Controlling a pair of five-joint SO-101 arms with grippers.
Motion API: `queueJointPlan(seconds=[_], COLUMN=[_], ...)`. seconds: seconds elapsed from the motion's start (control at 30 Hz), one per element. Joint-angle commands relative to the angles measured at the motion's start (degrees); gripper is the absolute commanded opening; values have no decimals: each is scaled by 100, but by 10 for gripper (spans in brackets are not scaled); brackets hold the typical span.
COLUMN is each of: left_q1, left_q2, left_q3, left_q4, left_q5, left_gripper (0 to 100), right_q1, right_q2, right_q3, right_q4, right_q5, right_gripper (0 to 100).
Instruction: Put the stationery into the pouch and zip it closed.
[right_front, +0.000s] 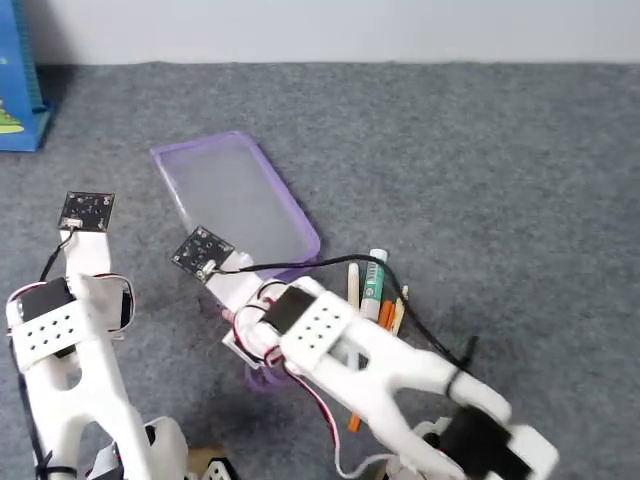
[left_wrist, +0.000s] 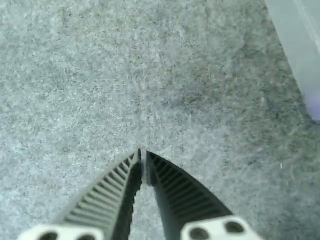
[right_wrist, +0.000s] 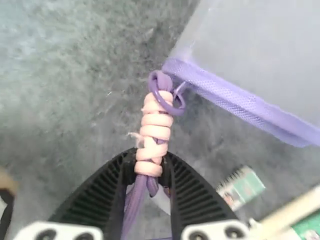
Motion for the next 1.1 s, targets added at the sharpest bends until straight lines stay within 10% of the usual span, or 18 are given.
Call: queueJointPlan(seconds=[0.0,1.07], left_q1=[9,1749], left_q2=[-229,-1855], left_q3=[-31,-48], left_q4=[0,695], left_q5=[-88,413], left_gripper=[130,235], right_q1=[154,1068], right_q2=[-866,-1657], right_q3=[-273,-308], right_q4=[382,312], right_q5=[-35,-97], right_gripper=[8,8])
